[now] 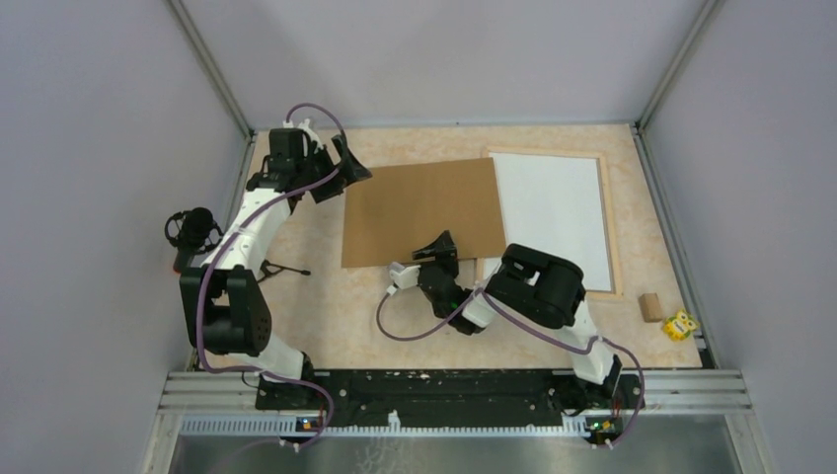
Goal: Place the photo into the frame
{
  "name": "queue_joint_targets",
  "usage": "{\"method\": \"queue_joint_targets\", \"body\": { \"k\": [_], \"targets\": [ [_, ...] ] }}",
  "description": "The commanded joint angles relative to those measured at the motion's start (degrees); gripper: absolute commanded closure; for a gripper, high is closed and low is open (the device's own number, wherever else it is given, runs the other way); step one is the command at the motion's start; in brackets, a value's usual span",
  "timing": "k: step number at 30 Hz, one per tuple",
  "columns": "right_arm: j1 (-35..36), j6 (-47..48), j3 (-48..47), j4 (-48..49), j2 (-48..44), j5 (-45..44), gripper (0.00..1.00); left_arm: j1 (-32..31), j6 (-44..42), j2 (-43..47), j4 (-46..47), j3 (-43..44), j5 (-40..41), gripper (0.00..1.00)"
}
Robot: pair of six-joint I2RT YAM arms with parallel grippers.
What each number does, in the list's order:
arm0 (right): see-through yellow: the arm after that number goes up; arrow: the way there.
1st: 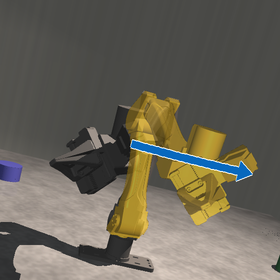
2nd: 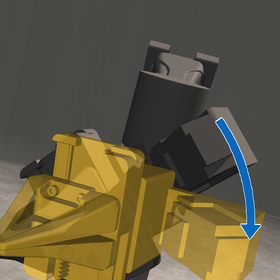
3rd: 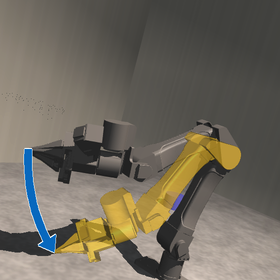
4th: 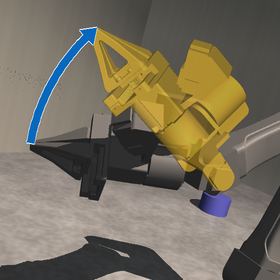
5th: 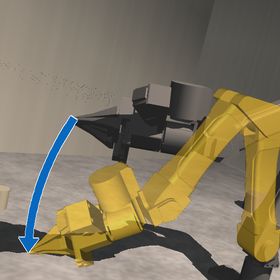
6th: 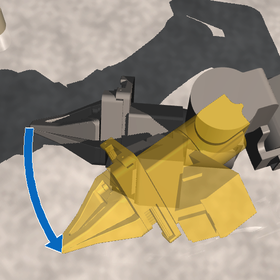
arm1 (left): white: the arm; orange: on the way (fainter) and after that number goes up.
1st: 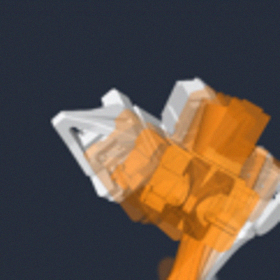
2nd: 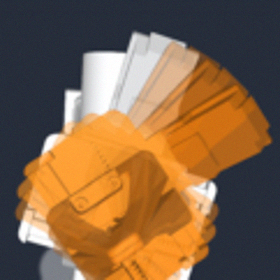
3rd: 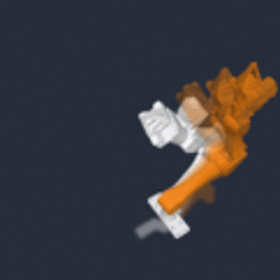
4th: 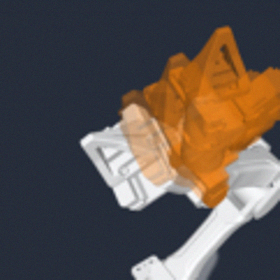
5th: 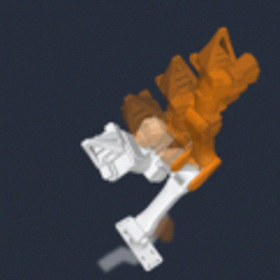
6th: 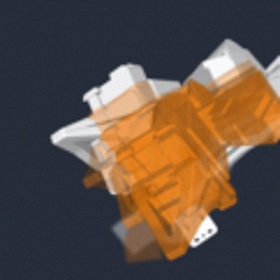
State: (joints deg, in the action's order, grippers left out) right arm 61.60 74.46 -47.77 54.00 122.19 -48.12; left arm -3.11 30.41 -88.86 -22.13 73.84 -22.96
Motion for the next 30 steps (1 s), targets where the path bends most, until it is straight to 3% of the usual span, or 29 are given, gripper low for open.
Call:
{"method": "queue_joint_targets", "body": {
  "k": [1, 11, 13, 20, 26, 30],
  "targets": [
    [-1.29, 3.50, 0.97, 0.40, 4.04, 0.17, 0.43, 0.12, 0.17, 1.28, 2.54, -0.49, -0.46, 0.04],
    [-1.31, 2.42, -0.38, 0.10, 1.40, -1.11, 0.85, 0.13, -0.71, 1.74, 2.75, -0.92, 1.53, 0.04],
    [-1.31, 0.78, -0.84, -0.94, -0.64, -1.69, 0.90, 0.13, -0.71, 1.48, 2.56, -0.76, 1.25, 0.04],
    [-1.03, -5.31, -3.35, -11.96, -10.17, -2.02, 0.94, 0.06, -1.68, 3.19, 2.14, -0.37, 2.74, 0.04],
    [-0.95, -17.15, -10.04, -34.41, -20.97, 0.10, 1.00, 0.04, -3.10, 8.65, 2.01, -0.28, 7.23, 0.05],
    [-1.28, -24.49, -12.98, -40.99, -26.81, 0.14, 1.00, -0.05, -6.92, 15.40, 0.78, 0.66, 16.78, 0.04]
  ]
}}
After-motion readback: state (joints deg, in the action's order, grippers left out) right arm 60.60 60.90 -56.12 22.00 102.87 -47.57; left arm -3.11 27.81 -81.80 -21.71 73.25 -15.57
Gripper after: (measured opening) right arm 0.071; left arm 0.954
